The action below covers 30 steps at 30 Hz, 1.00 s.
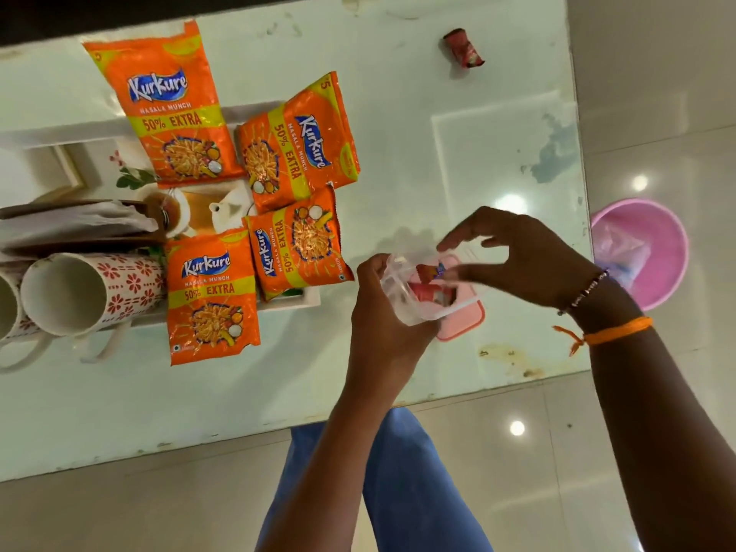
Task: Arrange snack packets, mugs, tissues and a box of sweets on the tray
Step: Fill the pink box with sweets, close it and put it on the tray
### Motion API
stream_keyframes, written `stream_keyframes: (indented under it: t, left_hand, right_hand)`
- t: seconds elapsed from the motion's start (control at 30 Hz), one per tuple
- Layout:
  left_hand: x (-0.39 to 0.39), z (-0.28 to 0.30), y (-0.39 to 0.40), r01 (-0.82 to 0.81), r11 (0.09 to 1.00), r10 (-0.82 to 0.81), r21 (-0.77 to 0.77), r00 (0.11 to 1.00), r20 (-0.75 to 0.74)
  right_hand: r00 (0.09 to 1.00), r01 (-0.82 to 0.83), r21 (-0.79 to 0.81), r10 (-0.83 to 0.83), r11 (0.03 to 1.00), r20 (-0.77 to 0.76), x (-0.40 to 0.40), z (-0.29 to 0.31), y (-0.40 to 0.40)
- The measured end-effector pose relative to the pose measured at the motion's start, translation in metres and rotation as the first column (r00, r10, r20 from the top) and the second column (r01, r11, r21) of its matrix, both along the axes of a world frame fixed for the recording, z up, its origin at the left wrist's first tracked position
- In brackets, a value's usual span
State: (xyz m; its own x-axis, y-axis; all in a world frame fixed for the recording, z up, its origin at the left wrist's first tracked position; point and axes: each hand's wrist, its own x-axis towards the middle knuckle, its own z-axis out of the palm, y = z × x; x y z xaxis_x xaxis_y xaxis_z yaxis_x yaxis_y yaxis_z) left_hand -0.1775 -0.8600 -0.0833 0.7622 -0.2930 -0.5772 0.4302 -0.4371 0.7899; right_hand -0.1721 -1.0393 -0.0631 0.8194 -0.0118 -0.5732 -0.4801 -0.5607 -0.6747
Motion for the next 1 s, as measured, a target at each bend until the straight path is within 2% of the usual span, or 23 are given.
stream_keyframes:
  t: [0.07,0.13,0.23,0.33,0.43,0.57,0.63,0.7,0.8,0.87,1.0]
  left_hand:
    - [0.004,-0.001,-0.004,-0.005,1.000,0.005,-0.006,1.000,0.015]
    - [0.008,-0.001,-0.006,-0.005,1.000,0.005,-0.003,0.999,0.037]
    - [0.011,-0.001,-0.011,-0.002,1.000,-0.001,0.030,0.995,0.102]
    - [0.011,-0.002,-0.016,-0.001,0.999,-0.002,0.032,0.995,0.104]
    - [0.008,-0.004,-0.019,-0.008,1.000,0.006,0.022,0.996,0.085]
    - [0.005,-0.005,-0.020,-0.015,1.000,0.014,0.019,0.996,0.083]
    - [0.005,-0.005,-0.020,-0.011,1.000,0.009,0.021,0.996,0.087]
    - [0.005,-0.006,-0.020,-0.004,1.000,0.001,0.028,0.995,0.097]
    - [0.005,-0.008,-0.019,0.006,0.999,-0.009,0.032,0.995,0.097]
    - [0.004,-0.009,-0.017,0.006,0.999,-0.009,0.031,0.995,0.095]
    - [0.001,-0.007,-0.014,-0.014,1.000,0.016,-0.026,0.996,0.088]
  right_hand:
    - [0.989,0.131,-0.009,-0.130,0.991,0.069,0.018,-0.006,-0.009]
    - [0.960,0.227,-0.110,-0.204,0.968,0.192,0.046,-0.021,-0.019]
    - [0.944,0.239,-0.312,-0.144,0.920,0.297,0.096,-0.050,-0.032]
    - [0.974,0.142,-0.446,-0.044,0.883,0.224,0.136,-0.078,-0.041]
    - [0.988,0.085,-0.494,-0.009,0.865,0.153,0.150,-0.096,-0.046]
    - [0.958,0.180,-0.551,-0.017,0.815,0.287,0.124,-0.096,-0.044]
    - [0.930,0.288,-0.450,-0.135,0.846,0.341,0.102,-0.088,-0.038]
    - [0.887,0.364,-0.265,-0.246,0.893,0.390,0.079,-0.071,-0.028]
    - [0.851,0.359,-0.051,-0.305,0.932,0.427,0.043,-0.036,-0.011]
    - [0.867,0.323,0.033,-0.309,0.946,0.390,0.019,-0.016,0.002]
    - [0.933,0.253,0.181,-0.289,0.950,0.213,-0.017,0.001,0.015]
